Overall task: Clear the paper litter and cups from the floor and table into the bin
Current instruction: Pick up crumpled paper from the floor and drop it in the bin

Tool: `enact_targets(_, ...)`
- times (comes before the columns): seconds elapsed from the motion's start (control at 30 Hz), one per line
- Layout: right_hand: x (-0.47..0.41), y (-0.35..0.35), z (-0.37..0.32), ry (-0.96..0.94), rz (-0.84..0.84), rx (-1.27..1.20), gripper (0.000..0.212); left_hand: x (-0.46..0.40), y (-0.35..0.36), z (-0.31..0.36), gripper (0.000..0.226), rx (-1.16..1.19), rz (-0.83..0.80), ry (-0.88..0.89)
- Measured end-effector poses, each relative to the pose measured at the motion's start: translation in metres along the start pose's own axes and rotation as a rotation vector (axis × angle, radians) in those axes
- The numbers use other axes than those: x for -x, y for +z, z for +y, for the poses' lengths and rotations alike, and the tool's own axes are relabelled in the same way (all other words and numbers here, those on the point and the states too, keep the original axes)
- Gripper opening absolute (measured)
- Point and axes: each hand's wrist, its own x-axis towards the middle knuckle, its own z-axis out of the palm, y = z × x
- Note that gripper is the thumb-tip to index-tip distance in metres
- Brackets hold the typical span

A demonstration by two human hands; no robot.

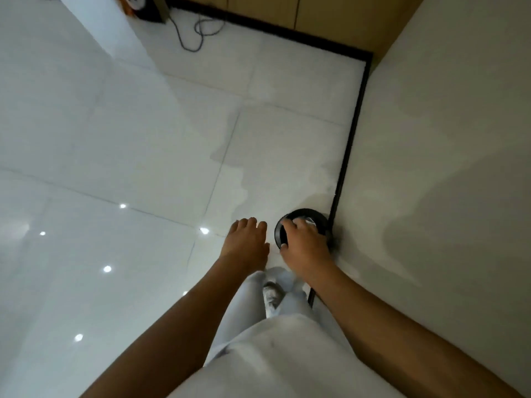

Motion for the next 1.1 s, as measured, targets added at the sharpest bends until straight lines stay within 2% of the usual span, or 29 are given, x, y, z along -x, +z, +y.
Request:
enact_targets(0.17, 0.045, 0.015, -0.058, -0.229, -0.077, 0.213, 0.054, 0.088, 0.018, -0.030, 0.049, 0.152, 0.123, -0.231)
enact_targets(0.3, 0.074, 0.034, -0.103, -0.362, -0.109, 0.335, 0.054, 0.162, 0.056, -0.052, 0.048, 0.310, 0.131, -0.427)
enact_targets(0.5, 0.134, 0.090, -0.208, -0.625, -0.178, 0.544, 0.055, 0.295, 0.131, -0.101, 0.044, 0.536, 0.197, -0.761)
enact_targets(0.77, 0.270, 0.247, -0.356, -1.009, -0.225, 0.812, 0.054, 0.498, 0.262, -0.155, 0.041, 0.797, 0.348, -1.133)
enact_targets(0.93, 0.375, 0.365, -0.420, -1.233, -0.312, 0.966, 0.054, 0.625, 0.356, -0.168, 0.040, 0.945, 0.359, -1.326)
enact_targets(1.1, 0.464, 0.453, -0.464, -1.413, -0.410, 1.088, 0.055, 0.719, 0.429, -0.162, 0.041, 1.113, 0.377, -1.520)
